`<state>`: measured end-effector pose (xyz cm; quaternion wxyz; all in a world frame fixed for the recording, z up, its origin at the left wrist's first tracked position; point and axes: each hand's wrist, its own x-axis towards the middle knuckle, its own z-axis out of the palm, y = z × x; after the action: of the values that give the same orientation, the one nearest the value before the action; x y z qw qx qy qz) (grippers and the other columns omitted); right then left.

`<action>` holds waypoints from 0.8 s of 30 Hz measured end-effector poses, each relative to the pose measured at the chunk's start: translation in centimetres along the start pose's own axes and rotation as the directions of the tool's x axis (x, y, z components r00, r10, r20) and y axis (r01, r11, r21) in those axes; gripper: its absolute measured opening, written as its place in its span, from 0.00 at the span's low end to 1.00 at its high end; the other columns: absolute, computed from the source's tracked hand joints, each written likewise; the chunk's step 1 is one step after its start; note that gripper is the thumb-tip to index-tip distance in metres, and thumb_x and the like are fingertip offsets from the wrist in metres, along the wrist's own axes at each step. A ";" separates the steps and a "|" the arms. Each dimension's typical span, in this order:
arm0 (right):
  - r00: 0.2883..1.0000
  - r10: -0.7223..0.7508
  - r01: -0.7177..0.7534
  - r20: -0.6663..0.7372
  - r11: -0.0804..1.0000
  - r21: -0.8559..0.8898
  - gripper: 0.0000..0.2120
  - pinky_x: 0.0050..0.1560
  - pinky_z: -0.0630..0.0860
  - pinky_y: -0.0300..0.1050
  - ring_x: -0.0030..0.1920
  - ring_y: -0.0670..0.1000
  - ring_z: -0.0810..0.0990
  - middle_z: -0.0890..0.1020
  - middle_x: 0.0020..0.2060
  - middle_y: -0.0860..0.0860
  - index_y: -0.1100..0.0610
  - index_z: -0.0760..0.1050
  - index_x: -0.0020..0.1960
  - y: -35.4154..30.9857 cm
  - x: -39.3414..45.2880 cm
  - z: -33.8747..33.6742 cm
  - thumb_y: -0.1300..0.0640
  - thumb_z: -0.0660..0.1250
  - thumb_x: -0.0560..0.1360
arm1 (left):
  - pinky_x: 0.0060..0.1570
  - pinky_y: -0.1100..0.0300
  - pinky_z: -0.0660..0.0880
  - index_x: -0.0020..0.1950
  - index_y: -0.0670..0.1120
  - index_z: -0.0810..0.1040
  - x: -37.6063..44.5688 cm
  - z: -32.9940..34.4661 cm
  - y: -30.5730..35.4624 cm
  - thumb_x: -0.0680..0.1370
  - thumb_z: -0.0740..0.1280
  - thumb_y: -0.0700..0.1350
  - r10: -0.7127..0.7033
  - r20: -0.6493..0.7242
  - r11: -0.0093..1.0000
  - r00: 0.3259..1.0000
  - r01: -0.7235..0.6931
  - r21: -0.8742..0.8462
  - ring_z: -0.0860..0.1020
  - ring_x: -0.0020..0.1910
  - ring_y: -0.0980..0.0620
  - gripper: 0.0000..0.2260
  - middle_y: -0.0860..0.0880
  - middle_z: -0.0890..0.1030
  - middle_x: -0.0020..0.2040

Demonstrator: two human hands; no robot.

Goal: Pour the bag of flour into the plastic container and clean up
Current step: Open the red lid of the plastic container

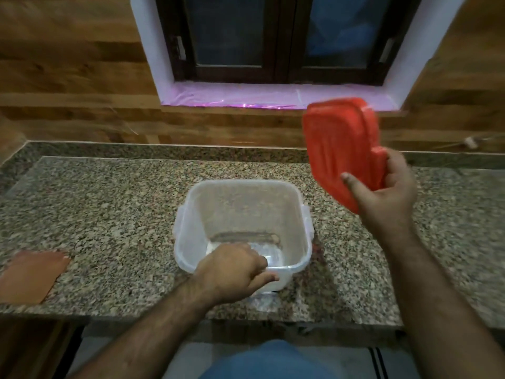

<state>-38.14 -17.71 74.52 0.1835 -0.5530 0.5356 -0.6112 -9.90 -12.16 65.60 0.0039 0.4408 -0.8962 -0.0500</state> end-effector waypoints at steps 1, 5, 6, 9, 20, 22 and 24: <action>0.998 -0.011 0.018 0.062 0.993 -0.114 0.24 0.46 0.82 0.33 0.48 0.38 0.84 0.83 0.51 0.42 0.45 0.77 0.63 1.2 -0.5 0.0 0.65 0.79 0.74 | 0.43 0.48 0.78 0.41 0.53 0.69 0.0 0.0 -0.1 0.83 0.53 0.70 -0.002 0.006 1.000 1.000 0.002 -0.012 0.79 0.43 0.46 0.23 0.50 0.79 0.39; 0.962 0.079 0.051 0.262 0.888 -0.456 0.22 0.56 0.78 0.46 0.54 0.52 0.82 0.84 0.57 0.51 0.51 0.80 0.66 7.5 -3.2 0.4 0.65 0.76 0.75 | 0.42 0.47 0.78 0.40 0.53 0.68 0.3 0.1 -0.1 0.83 0.52 0.70 0.001 0.025 0.999 1.000 0.000 -0.034 0.79 0.41 0.47 0.24 0.53 0.77 0.38; 0.948 0.101 0.070 0.302 0.860 -0.505 0.20 0.57 0.77 0.47 0.54 0.53 0.83 0.85 0.56 0.51 0.51 0.81 0.65 9.1 -4.0 0.5 0.65 0.75 0.76 | 0.42 0.47 0.78 0.40 0.53 0.68 0.3 0.1 -0.1 0.83 0.52 0.70 0.002 0.025 0.999 1.000 -0.001 -0.032 0.79 0.41 0.47 0.24 0.53 0.75 0.37; 0.874 0.151 0.195 0.462 0.762 -0.618 0.19 0.49 0.76 0.47 0.52 0.55 0.83 0.86 0.51 0.51 0.51 0.82 0.63 13.6 -6.3 0.8 0.66 0.73 0.75 | 0.43 0.48 0.78 0.40 0.53 0.67 0.3 0.1 -0.2 0.83 0.52 0.70 -0.011 0.030 1.000 0.999 0.012 -0.024 0.80 0.42 0.47 0.24 0.54 0.74 0.37; 0.561 0.392 0.447 0.729 0.598 -0.666 0.11 0.54 0.74 0.50 0.56 0.54 0.79 0.82 0.54 0.49 0.48 0.78 0.59 21.1 -11.4 0.7 0.45 0.67 0.80 | 0.42 0.51 0.78 0.40 0.54 0.68 0.3 -0.1 0.3 0.83 0.52 0.71 -0.055 -0.010 0.998 0.998 0.055 -0.008 0.79 0.42 0.50 0.23 0.54 0.78 0.39; 0.539 0.428 0.430 0.725 0.600 -0.675 0.14 0.52 0.73 0.48 0.53 0.51 0.77 0.82 0.54 0.47 0.47 0.79 0.59 21.5 -11.5 0.4 0.41 0.70 0.78 | 0.43 0.51 0.78 0.41 0.54 0.68 0.3 -0.1 0.3 0.83 0.53 0.70 -0.061 -0.014 0.998 0.998 0.061 -0.014 0.79 0.42 0.50 0.23 0.54 0.78 0.39; 0.527 0.422 0.391 0.737 0.650 -0.652 0.20 0.48 0.72 0.47 0.48 0.49 0.76 0.81 0.48 0.46 0.47 0.80 0.56 21.2 -11.1 0.2 0.34 0.70 0.73 | 0.42 0.51 0.78 0.41 0.54 0.69 0.3 -0.1 0.4 0.83 0.53 0.70 -0.066 -0.017 0.998 0.998 0.066 -0.020 0.78 0.41 0.51 0.23 0.54 0.77 0.38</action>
<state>-42.18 -16.32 50.96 0.1760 -0.7927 0.5830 0.0256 -10.36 -12.15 65.77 0.0145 0.4705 -0.8806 -0.0547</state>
